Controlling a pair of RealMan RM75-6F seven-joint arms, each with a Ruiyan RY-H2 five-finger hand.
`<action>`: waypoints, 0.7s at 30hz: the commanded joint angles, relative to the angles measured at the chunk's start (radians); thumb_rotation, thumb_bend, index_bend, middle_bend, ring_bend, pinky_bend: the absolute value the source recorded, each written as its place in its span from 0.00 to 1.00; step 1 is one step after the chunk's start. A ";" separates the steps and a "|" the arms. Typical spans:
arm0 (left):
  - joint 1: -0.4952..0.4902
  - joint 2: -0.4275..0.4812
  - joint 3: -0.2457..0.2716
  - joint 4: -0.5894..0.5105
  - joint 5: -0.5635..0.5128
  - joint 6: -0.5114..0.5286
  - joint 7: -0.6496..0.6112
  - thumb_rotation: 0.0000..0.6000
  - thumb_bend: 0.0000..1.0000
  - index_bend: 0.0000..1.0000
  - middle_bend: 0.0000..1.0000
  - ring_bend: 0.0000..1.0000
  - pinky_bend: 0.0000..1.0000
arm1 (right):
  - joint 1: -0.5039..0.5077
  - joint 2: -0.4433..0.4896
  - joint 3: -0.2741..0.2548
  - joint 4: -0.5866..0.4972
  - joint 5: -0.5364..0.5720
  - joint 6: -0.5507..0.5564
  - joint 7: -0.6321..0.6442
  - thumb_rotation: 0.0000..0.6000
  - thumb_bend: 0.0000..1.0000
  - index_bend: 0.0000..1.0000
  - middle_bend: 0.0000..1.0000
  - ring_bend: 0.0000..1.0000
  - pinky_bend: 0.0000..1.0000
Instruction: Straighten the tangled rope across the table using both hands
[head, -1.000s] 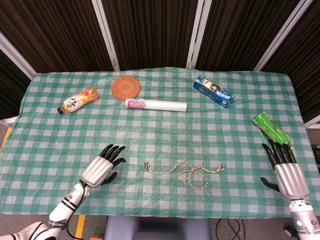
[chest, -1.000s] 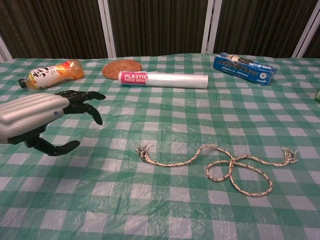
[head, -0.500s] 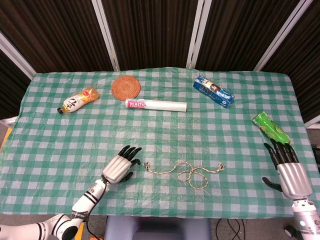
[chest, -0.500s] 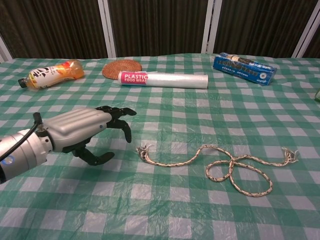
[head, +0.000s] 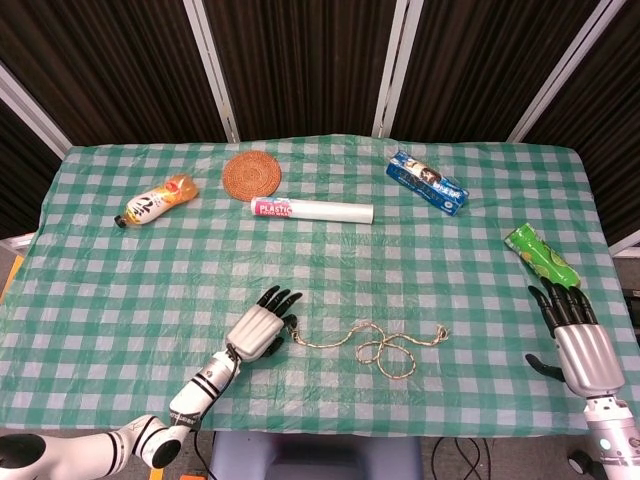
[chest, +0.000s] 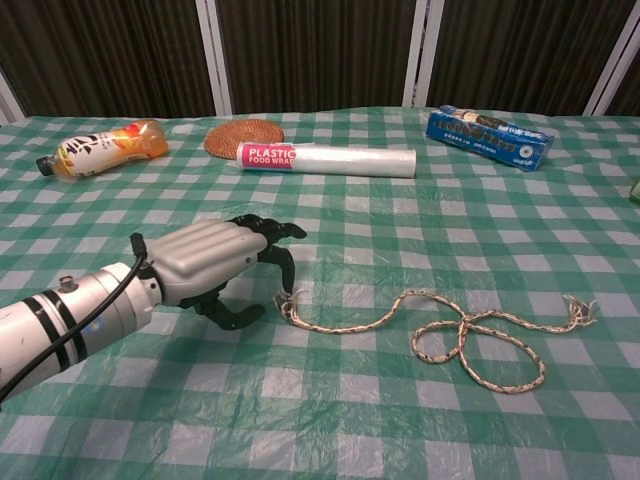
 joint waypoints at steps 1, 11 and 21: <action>-0.008 -0.009 0.000 0.009 -0.006 -0.003 -0.006 1.00 0.45 0.39 0.04 0.00 0.04 | 0.001 0.000 0.001 0.000 0.003 -0.002 0.000 1.00 0.24 0.00 0.00 0.00 0.00; -0.023 -0.028 0.021 0.019 0.016 0.021 -0.025 1.00 0.45 0.39 0.05 0.00 0.04 | 0.001 0.001 0.000 -0.003 0.002 -0.003 0.000 1.00 0.24 0.00 0.00 0.00 0.00; -0.044 -0.068 0.021 0.083 -0.019 -0.013 -0.016 1.00 0.45 0.42 0.05 0.00 0.04 | 0.000 0.005 -0.002 -0.003 0.000 -0.002 0.006 1.00 0.24 0.00 0.00 0.00 0.00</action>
